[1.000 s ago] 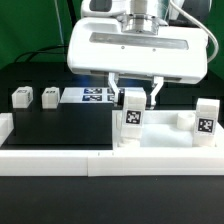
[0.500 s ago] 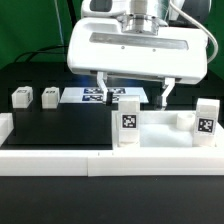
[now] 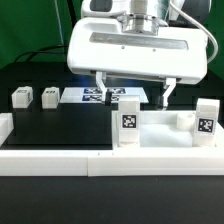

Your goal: Assemble square table

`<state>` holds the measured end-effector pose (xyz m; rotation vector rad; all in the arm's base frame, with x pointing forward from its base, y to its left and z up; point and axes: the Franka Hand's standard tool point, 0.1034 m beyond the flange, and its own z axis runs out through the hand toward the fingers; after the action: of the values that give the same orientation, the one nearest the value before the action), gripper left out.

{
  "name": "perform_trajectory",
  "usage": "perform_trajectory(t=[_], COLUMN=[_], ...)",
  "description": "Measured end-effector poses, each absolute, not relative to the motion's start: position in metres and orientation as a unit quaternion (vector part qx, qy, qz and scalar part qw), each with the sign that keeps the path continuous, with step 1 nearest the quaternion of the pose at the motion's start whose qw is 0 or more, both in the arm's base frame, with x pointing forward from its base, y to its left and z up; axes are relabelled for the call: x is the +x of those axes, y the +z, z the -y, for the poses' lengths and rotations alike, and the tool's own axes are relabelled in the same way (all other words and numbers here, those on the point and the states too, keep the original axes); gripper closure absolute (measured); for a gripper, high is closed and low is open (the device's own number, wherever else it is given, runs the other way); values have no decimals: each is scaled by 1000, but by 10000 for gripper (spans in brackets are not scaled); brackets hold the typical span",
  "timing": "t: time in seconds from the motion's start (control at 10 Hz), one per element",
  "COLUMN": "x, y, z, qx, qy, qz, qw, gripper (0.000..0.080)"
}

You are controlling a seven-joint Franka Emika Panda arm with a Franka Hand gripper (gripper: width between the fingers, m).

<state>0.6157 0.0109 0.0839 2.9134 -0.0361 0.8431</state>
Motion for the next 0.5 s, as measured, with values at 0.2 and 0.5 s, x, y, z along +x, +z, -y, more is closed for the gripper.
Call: perform_trajectory(t=[0.2,0.5], x=[616,621], y=[84,109], z=[-10,12], qx=[959,984], qy=[277,175], qz=[11,-3], qw=[55,17], gripper=[150,150])
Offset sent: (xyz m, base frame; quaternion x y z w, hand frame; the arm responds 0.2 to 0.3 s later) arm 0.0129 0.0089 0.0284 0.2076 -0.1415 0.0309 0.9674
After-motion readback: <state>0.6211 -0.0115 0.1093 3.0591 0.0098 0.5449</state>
